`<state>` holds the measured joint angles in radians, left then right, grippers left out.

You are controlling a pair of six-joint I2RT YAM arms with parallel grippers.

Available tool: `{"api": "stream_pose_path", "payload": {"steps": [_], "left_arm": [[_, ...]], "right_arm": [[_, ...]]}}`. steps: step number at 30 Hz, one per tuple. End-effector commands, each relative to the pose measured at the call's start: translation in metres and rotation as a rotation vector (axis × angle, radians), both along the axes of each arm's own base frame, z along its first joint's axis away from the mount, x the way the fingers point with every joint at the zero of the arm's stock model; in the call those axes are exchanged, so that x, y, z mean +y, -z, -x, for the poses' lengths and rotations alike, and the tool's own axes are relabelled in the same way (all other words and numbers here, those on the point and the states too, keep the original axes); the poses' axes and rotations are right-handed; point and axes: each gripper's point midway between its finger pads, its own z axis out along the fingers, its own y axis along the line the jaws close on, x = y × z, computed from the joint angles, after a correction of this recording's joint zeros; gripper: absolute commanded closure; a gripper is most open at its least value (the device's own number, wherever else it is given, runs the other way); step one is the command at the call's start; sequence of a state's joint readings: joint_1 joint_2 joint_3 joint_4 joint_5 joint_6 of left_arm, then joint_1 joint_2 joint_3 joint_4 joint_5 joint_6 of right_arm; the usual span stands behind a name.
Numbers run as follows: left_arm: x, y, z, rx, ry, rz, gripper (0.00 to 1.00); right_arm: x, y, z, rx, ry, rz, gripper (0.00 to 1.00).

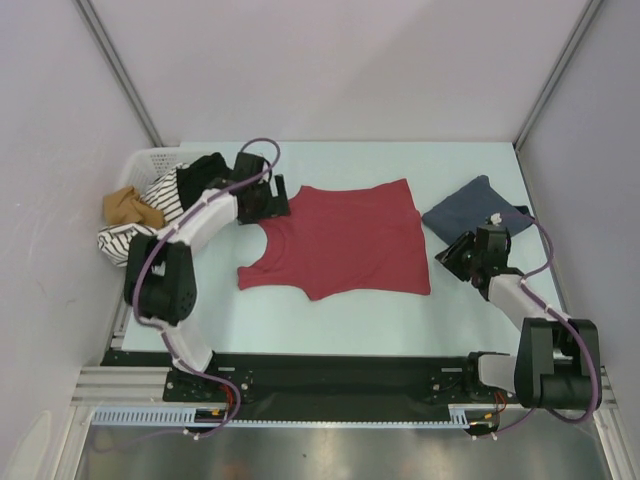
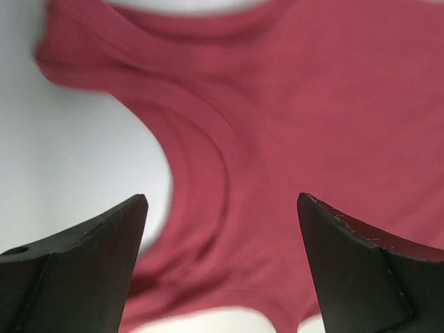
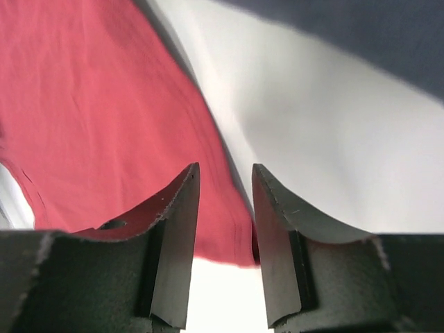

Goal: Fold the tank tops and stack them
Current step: Flatten the tank top out

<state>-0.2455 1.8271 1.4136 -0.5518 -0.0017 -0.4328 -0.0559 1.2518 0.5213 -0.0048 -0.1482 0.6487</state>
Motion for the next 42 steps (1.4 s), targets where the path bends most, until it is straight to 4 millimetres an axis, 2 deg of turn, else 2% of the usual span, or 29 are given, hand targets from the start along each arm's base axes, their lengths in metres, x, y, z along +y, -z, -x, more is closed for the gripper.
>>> {"api": "stream_pose_path", "payload": {"steps": [1,2,3,4,6,7,8,9,10,11,12,13,14,15,17,18,19,20,21,22,23,25,26,28,30,34,38,42], "left_arm": [[-0.019,-0.035,0.037,-0.116,0.050,-0.011,0.05],[-0.019,-0.035,0.045,-0.128,0.048,-0.018,0.05],[-0.019,-0.053,0.055,-0.183,0.043,-0.007,0.00],[-0.019,-0.037,0.075,-0.155,0.035,-0.018,0.00],[-0.014,-0.036,0.090,-0.181,0.006,-0.019,0.00],[-0.005,-0.033,0.106,-0.184,-0.039,-0.003,0.00],[0.002,-0.032,0.112,-0.192,-0.070,-0.004,0.00],[0.011,-0.044,0.115,-0.257,-0.116,-0.001,0.00],[0.020,-0.030,0.126,-0.237,-0.162,-0.004,0.00],[0.027,-0.028,0.129,-0.249,-0.198,-0.007,0.00],[0.031,-0.035,0.132,-0.281,-0.221,0.009,0.00],[0.037,-0.025,0.136,-0.268,-0.236,0.014,0.00],[0.039,-0.024,0.138,-0.269,-0.245,0.025,0.00],[0.043,-0.024,0.143,-0.267,-0.267,0.030,0.00],[0.048,-0.019,0.149,-0.254,-0.295,0.044,0.00],[0.046,-0.025,0.149,-0.278,-0.291,0.068,0.00],[0.042,-0.018,0.155,-0.263,-0.277,0.094,0.00],[0.037,-0.017,0.157,-0.264,-0.257,0.121,0.00],[0.031,-0.024,0.156,-0.299,-0.234,0.162,0.00],[0.027,-0.014,0.162,-0.279,-0.211,0.181,0.00],[0.026,-0.012,0.163,-0.282,-0.214,0.188,0.00],[0.032,-0.008,0.164,-0.271,-0.256,0.174,0.04],[0.041,-0.006,0.163,-0.271,-0.295,0.140,0.04],[0.047,-0.004,0.167,-0.253,-0.324,0.120,0.04],[0.038,-0.008,0.170,-0.253,-0.299,0.169,0.03],[0.007,0.001,0.184,-0.207,-0.239,0.300,0.07],[-0.017,0.011,0.195,-0.148,-0.215,0.347,0.09],[-0.038,0.022,0.202,-0.091,-0.194,0.363,0.10]], "right_arm": [[0.013,-0.001,0.025,0.062,-0.067,0.012,0.59],[0.014,0.000,0.031,0.079,-0.073,0.014,0.59],[0.018,0.000,0.037,0.091,-0.087,0.016,0.59],[0.017,0.000,0.046,0.110,-0.087,0.018,0.59],[0.025,0.000,0.058,0.128,-0.115,0.039,0.59],[0.027,0.002,0.067,0.151,-0.123,0.047,0.58],[0.027,-0.006,0.069,0.125,-0.121,0.053,0.56],[0.024,-0.010,0.071,0.119,-0.106,0.072,0.51],[0.022,-0.010,0.077,0.129,-0.097,0.088,0.37],[0.020,-0.022,0.077,0.078,-0.082,0.092,0.28],[0.016,-0.021,0.080,0.069,-0.059,0.107,0.16],[0.013,-0.024,0.080,0.050,-0.037,0.103,0.00],[0.012,-0.029,0.082,0.035,0.008,0.068,0.00],[0.004,-0.025,0.086,0.057,0.057,0.073,0.00],[0.002,-0.027,0.088,0.050,0.037,0.060,0.00],[0.006,-0.030,0.090,0.044,0.027,0.033,0.00],[0.005,-0.030,0.091,0.047,0.045,0.027,0.18],[0.003,-0.030,0.091,0.048,0.069,0.018,0.23],[0.002,-0.029,0.092,0.058,0.099,0.007,0.24],[0.003,-0.030,0.091,0.055,0.092,0.001,0.23],[0.005,-0.031,0.090,0.054,0.078,-0.004,0.22],[0.011,-0.029,0.089,0.075,0.045,-0.020,0.22],[0.013,-0.031,0.087,0.080,0.038,-0.020,0.21],[0.015,-0.025,0.089,0.119,0.024,-0.009,0.23],[0.020,-0.024,0.088,0.131,0.007,-0.007,0.26],[0.040,-0.020,0.088,0.148,-0.041,-0.025,0.27],[0.042,-0.010,0.085,0.187,0.001,-0.011,0.33],[0.036,-0.003,0.076,0.198,0.043,0.023,0.37]]}}
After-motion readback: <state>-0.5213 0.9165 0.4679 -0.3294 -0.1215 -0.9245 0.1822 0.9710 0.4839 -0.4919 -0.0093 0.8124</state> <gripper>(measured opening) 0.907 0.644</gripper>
